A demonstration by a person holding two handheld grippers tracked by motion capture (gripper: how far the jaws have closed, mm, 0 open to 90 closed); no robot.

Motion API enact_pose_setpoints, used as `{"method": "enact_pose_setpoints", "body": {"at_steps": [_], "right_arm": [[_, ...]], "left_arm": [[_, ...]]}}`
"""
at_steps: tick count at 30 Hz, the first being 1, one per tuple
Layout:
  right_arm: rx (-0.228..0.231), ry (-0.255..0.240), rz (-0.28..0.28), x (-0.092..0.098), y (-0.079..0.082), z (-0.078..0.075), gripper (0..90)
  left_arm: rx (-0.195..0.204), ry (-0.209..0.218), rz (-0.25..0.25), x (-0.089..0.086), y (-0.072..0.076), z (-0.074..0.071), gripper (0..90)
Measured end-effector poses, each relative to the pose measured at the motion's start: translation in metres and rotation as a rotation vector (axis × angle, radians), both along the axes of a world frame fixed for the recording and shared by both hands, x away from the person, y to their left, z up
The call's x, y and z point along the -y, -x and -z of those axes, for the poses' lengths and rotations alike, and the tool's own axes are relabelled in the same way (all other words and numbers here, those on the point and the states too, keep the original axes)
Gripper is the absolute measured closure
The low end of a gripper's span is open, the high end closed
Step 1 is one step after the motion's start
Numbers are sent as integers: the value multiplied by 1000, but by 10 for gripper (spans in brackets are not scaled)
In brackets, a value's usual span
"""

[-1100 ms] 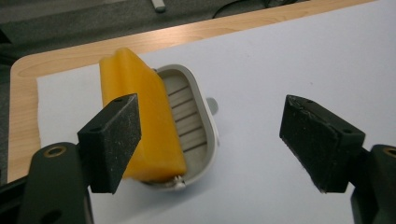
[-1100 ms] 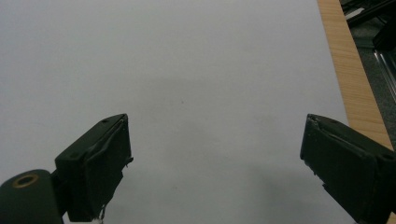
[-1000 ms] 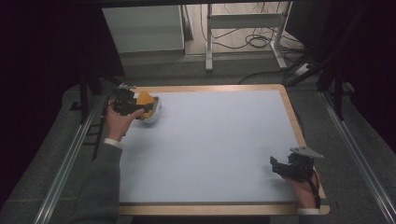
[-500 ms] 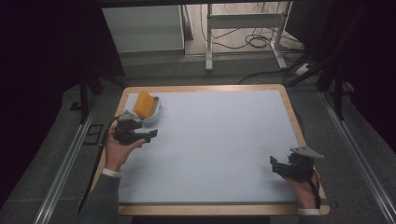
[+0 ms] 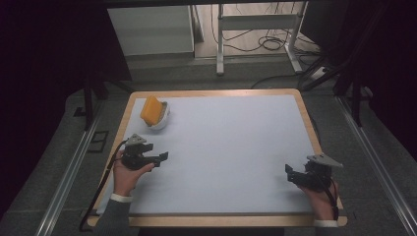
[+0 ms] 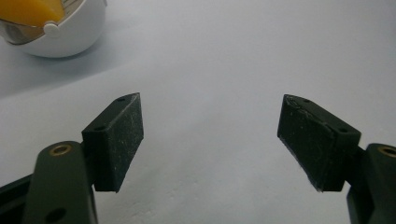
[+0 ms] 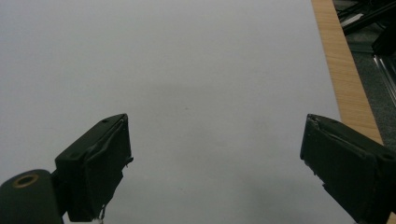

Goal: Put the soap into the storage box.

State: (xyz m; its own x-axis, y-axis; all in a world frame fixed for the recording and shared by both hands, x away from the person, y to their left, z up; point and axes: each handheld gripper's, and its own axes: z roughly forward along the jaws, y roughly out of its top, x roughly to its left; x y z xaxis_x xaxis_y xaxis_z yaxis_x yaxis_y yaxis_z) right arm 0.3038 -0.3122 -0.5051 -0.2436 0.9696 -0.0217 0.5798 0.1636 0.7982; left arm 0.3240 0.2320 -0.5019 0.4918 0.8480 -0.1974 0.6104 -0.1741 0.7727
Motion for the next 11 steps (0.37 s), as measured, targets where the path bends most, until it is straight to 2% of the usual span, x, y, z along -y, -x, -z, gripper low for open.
{"method": "enact_pose_setpoints", "body": {"at_steps": [11], "right_arm": [[-2, 2, -7, -1, 0, 1, 88]], "left_arm": [[-15, -5, 23, 6, -2, 4, 194]]}}
